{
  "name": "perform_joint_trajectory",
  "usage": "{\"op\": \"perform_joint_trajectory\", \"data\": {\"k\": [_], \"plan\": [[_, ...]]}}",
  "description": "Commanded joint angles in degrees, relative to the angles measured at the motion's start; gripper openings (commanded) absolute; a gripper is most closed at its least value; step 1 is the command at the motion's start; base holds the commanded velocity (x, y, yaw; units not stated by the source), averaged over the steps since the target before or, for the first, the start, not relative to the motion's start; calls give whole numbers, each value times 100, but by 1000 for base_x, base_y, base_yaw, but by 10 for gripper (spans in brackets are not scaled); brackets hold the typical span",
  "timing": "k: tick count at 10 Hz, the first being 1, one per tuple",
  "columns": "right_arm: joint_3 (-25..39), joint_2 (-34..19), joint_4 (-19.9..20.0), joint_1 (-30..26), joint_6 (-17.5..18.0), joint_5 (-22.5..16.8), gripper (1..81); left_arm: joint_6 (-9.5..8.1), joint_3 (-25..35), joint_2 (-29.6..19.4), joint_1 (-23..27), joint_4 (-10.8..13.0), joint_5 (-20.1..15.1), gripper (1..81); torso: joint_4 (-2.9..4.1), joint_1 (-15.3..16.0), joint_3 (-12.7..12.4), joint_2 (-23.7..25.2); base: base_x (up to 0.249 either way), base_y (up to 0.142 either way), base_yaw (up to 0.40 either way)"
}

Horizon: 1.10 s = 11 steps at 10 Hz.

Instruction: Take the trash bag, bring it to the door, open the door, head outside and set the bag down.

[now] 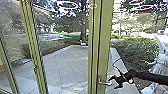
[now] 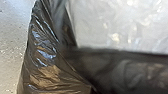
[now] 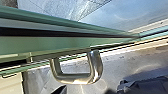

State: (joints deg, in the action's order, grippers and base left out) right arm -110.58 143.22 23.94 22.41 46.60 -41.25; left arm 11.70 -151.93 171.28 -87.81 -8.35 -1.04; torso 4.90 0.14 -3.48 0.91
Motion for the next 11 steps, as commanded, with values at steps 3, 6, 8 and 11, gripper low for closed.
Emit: {"op": "perform_joint_trajectory", "data": {"k": [3,6,8,11], "plan": [[-937,535,93,-960,156,-663,811,-19,23,3,339,-9,-309,10,0,2,0,0,0,0,0],[-1543,904,93,-943,156,-893,811,-19,23,12,347,-9,-309,10,0,5,0,0,0,0,0],[-1887,1168,84,-926,156,-946,811,-19,15,3,339,-9,-309,10,0,7,2,0,0,0,0],[-2466,1563,-12,-838,156,-1095,811,-19,23,3,347,-9,-318,10,0,7,2,0,0,0,0]]}}
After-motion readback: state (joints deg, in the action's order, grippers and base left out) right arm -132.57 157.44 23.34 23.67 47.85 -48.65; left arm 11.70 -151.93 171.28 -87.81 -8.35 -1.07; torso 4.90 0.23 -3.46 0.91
